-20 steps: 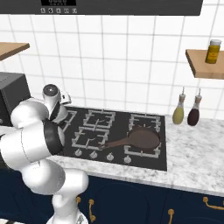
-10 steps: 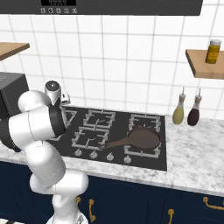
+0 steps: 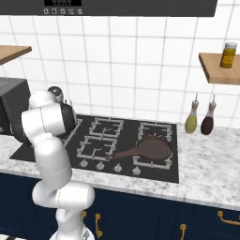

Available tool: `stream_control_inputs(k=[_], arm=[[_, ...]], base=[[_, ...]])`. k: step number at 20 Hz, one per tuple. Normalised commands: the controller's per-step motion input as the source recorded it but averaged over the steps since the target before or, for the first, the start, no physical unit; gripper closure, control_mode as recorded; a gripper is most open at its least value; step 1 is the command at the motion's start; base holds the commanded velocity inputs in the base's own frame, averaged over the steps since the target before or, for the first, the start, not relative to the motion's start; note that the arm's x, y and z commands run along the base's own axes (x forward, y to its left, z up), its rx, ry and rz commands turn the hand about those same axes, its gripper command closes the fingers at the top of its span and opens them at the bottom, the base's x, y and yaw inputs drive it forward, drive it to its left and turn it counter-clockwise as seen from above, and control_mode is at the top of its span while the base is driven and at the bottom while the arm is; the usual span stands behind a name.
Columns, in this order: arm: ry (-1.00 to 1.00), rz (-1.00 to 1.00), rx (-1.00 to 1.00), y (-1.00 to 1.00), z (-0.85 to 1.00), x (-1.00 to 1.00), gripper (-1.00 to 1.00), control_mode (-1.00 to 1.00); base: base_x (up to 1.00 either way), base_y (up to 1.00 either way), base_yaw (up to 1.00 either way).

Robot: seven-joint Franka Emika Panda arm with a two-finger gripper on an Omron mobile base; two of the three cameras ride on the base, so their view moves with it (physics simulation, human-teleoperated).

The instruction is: Pick the kettle from the counter and place it on a stove burner. Then turn the burner on.

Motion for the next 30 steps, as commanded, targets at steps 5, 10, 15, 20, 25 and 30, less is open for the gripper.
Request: stream_control_inputs(k=[5,10,15,20,25,30], arm=[[0.0,0.0,0.0,0.31,-0.18,0.4,1.0,-1.0],[0.0,0.0,-0.02,0.11,-0.24,0.32,1.0,-1.0],[0.0,0.0,-0.02,0.01,-0.28,0.29,1.0,-1.0],[0.0,0.0,-0.02,0.12,-0.3,0.37,1.0,-1.0],[0.0,0.0,-0.03,0.0,-0.29,0.01,1.0,-1.0],[0.0,0.0,-0.02,-0.1,-0.36,-0.09,1.0,-1.0]], base=[[0.0,0.0,0.0],[0.0,0.0,0.0],[0.0,0.0,0.0],[0.0,0.0,0.0],[0.0,0.0,0.0],[0.0,0.0,0.0]])
